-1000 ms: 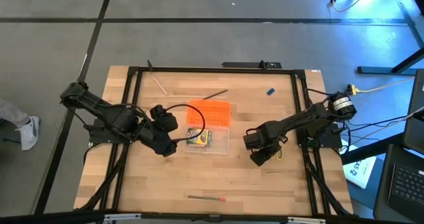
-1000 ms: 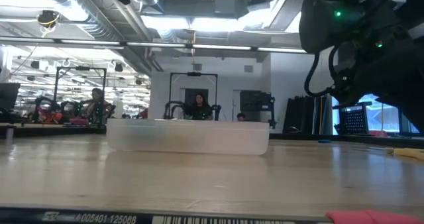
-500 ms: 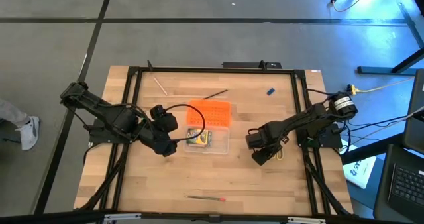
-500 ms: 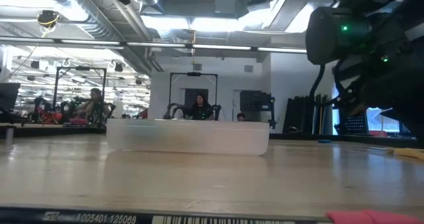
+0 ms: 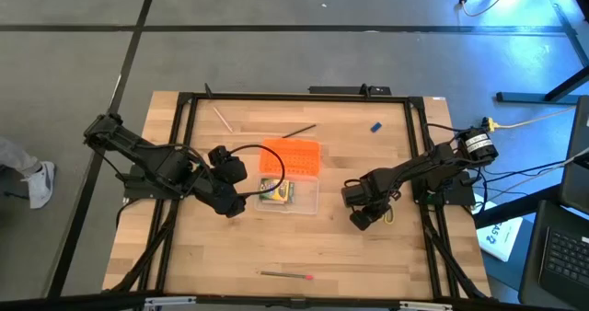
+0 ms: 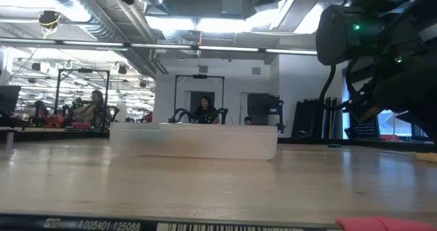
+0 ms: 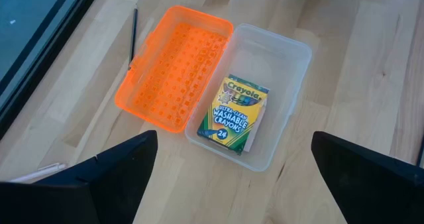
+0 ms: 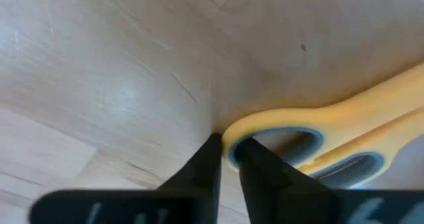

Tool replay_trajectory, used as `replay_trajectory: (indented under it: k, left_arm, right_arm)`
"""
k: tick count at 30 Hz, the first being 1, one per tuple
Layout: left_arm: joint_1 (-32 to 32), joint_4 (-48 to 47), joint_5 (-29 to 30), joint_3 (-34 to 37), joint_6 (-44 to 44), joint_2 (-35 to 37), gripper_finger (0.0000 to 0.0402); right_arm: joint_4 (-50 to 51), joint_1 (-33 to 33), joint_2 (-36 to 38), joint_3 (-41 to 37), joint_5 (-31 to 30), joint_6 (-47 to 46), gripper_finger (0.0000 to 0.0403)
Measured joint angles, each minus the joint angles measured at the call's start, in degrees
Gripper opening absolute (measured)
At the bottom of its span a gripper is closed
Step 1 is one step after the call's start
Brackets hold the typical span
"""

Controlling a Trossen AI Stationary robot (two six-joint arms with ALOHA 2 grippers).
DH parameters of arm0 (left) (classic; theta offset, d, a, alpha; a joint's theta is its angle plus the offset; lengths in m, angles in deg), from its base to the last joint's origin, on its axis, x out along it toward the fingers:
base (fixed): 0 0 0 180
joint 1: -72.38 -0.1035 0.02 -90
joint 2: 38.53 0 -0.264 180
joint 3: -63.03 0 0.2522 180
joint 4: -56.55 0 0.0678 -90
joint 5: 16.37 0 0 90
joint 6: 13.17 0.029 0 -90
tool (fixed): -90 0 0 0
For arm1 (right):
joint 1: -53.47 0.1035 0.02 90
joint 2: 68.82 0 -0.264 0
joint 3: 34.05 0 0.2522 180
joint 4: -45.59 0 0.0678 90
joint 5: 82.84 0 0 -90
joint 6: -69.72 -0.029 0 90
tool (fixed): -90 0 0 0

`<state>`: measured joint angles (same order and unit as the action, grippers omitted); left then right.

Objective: Pack school essentials
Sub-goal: Put the yellow scissors into the supply box

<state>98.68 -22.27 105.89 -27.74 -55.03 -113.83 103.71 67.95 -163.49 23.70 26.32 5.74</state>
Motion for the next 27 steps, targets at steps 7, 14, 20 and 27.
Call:
replay_trajectory:
  k: [7, 14, 20, 27]
  left_arm:
    - [0.0, 0.0, -0.34, 0.0, 0.0, 0.0, 0.0394]
    - [0.0, 0.0, -0.41, 0.0, -0.01, 0.0, 0.0394]
    - [0.0, 0.0, -0.42, 0.0, -0.02, 0.0, 0.0394]
    - [0.0, 0.0, -0.42, 0.0, -0.02, 0.0, 0.0394]
  right_arm:
    - [0.04, 0.07, 0.0, 0.04, -1.26, -0.01, 0.002]
    - [0.04, 0.09, -0.03, 0.02, -2.38, -0.28, 0.0036]
    - [0.75, 0.09, -0.28, 1.29, -2.61, 0.58, 0.0027]
    - [1.37, -0.06, -0.63, 5.79, -7.25, 3.82, 0.0027]
